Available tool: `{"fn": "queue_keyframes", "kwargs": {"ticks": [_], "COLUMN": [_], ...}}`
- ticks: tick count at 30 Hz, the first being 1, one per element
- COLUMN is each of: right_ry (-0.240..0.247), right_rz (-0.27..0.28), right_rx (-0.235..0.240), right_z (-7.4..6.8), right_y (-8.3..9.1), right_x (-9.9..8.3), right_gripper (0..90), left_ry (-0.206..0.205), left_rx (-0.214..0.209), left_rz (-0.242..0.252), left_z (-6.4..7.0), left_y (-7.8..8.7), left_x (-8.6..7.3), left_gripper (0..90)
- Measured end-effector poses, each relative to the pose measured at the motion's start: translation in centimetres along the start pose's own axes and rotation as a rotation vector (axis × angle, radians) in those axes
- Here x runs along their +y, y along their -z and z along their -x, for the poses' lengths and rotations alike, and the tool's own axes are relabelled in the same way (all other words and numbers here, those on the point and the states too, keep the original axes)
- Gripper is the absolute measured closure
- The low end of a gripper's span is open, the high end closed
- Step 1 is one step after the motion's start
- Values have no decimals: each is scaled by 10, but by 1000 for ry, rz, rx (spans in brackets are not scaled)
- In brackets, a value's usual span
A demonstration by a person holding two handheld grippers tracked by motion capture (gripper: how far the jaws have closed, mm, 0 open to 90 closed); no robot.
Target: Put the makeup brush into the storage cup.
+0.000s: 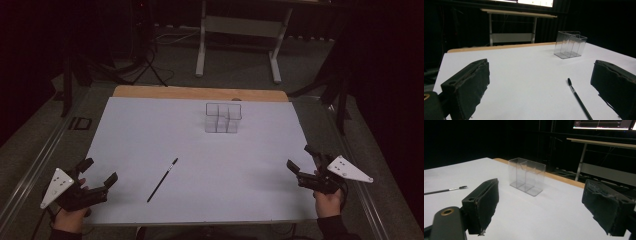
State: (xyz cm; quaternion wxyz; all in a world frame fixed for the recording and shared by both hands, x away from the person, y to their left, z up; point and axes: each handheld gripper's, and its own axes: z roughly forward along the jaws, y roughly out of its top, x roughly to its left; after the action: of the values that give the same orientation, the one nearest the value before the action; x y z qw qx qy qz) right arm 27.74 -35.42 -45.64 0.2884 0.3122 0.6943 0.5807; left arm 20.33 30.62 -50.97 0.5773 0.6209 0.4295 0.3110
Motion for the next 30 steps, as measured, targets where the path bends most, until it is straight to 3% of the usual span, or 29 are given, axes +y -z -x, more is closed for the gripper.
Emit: {"fn": "queue_keyframes", "kwargs": {"ticks": [9,15,17,30], "right_ry": [2,13,15,13], "right_rz": [5,2,5,4], "right_rx": [0,4,10,24], "right_z": [-3,-6,-6,-7], "right_y": [0,-2,-2,-3], "right_x": [1,1,2,1], "right_gripper": [139,139,139,139], "left_ry": [28,29,43,30], "left_rx": [-15,4,6,-12], "left_rz": [-16,-46,-40,-10], "left_z": [5,9,8,3], "left_y": [1,1,1,2], "left_x": [5,17,18,13], "left_gripper": [27,27,27,27]}}
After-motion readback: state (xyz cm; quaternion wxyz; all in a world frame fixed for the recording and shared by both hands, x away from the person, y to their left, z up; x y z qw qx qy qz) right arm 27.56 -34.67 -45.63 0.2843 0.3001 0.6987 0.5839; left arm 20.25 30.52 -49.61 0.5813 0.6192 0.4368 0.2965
